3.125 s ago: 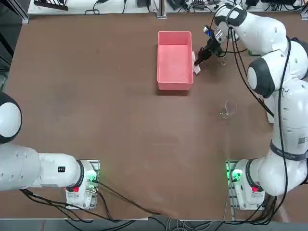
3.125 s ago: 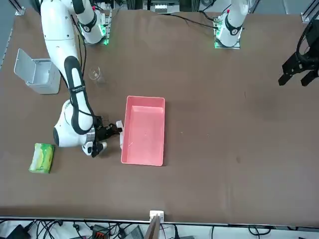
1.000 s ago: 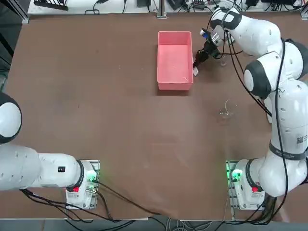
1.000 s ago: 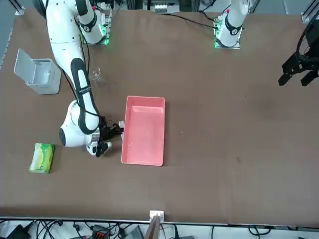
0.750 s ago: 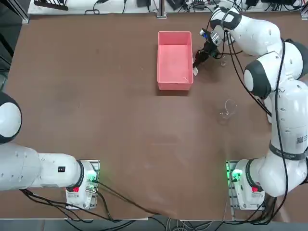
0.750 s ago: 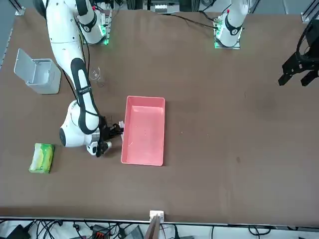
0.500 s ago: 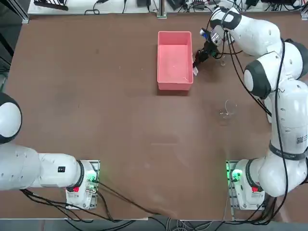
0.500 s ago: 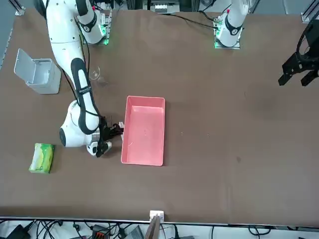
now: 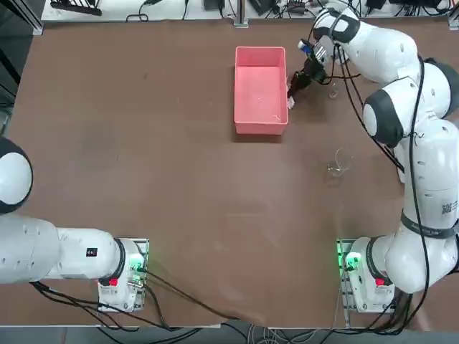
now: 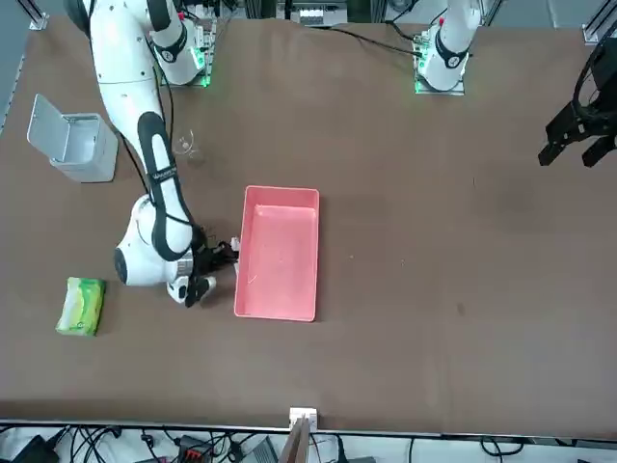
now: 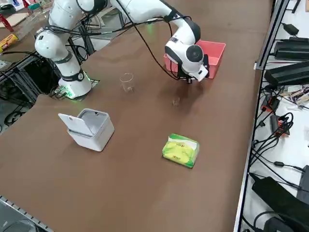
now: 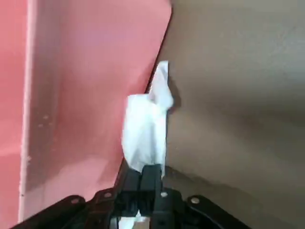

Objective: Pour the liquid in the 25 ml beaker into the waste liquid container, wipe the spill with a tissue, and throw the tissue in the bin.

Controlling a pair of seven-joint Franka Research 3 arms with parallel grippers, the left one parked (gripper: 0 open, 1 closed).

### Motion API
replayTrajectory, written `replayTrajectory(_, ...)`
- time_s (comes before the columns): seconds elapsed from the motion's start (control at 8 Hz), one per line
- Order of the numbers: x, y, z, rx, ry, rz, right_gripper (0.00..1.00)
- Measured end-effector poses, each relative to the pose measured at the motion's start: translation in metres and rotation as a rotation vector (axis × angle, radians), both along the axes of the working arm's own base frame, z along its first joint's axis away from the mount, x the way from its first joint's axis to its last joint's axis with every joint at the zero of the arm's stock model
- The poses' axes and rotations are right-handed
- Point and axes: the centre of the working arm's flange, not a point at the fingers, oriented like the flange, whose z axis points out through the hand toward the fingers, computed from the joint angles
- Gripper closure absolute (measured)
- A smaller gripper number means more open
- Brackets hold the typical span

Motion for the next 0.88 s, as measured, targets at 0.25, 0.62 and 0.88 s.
replayTrajectory(0.25,0.02,-0.02,0.024,-0.061,-0.062,0.017,0.98)
replayTrajectory(0.62,0.031,-0.045,0.046,-0.103,-0.084,0.019,0.98)
replayTrajectory(0.88,0.033,-0.062,0.061,-0.121,-0.066,0.025,0.98)
